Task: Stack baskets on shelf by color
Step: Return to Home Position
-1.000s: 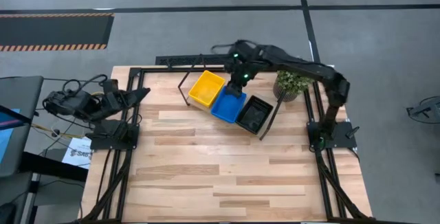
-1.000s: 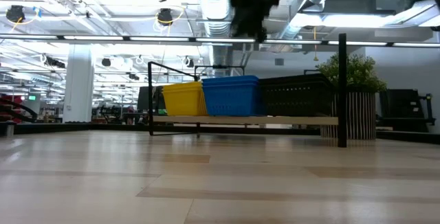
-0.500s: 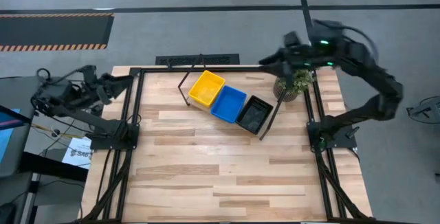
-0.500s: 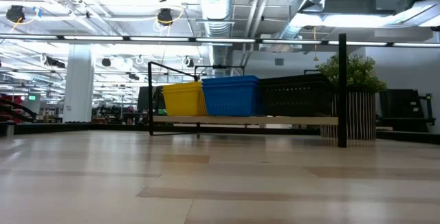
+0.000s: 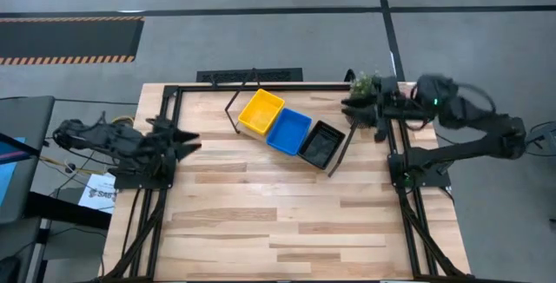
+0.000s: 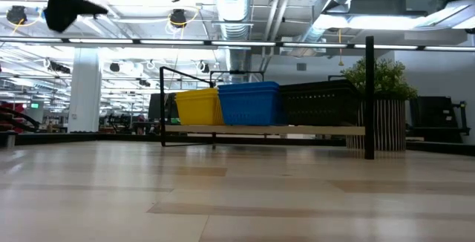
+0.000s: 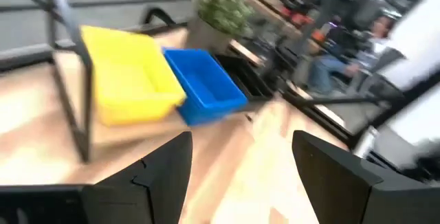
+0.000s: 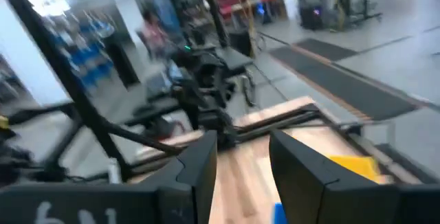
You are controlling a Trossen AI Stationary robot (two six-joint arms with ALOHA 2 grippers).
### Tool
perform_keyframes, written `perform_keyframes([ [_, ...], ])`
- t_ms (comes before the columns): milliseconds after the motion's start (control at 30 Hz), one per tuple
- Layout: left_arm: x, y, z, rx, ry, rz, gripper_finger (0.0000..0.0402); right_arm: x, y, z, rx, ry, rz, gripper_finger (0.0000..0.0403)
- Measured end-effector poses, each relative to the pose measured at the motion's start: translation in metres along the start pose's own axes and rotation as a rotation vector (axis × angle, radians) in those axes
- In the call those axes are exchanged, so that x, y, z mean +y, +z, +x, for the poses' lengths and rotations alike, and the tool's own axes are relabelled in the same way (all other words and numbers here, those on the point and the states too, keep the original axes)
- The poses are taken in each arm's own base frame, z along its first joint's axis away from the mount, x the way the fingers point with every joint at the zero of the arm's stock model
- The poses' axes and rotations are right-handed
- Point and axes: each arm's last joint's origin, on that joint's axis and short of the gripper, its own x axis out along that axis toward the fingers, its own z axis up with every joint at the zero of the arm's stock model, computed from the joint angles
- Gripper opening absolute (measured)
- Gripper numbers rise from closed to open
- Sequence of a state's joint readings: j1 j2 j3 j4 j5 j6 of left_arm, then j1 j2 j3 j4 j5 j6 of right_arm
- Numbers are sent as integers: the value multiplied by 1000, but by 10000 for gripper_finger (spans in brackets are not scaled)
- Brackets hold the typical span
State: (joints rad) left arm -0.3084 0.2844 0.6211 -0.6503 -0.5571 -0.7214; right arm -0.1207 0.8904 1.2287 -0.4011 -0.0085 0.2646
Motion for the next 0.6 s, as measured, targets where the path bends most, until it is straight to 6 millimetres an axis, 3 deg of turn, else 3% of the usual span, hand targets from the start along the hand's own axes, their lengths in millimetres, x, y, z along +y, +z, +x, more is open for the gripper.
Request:
perform_keyframes([
  [167, 15, -30, 11, 16, -82, 13, 238, -19, -72, -10, -155, 68, 90, 155],
  [433, 35, -58, 15, -28, -133, -8, 238, -37, -171, -34, -322, 241, 174, 159],
  [600, 37, -77, 30, 44, -178, -5, 238, -42, -216, -45, -462, 381, 135, 159],
])
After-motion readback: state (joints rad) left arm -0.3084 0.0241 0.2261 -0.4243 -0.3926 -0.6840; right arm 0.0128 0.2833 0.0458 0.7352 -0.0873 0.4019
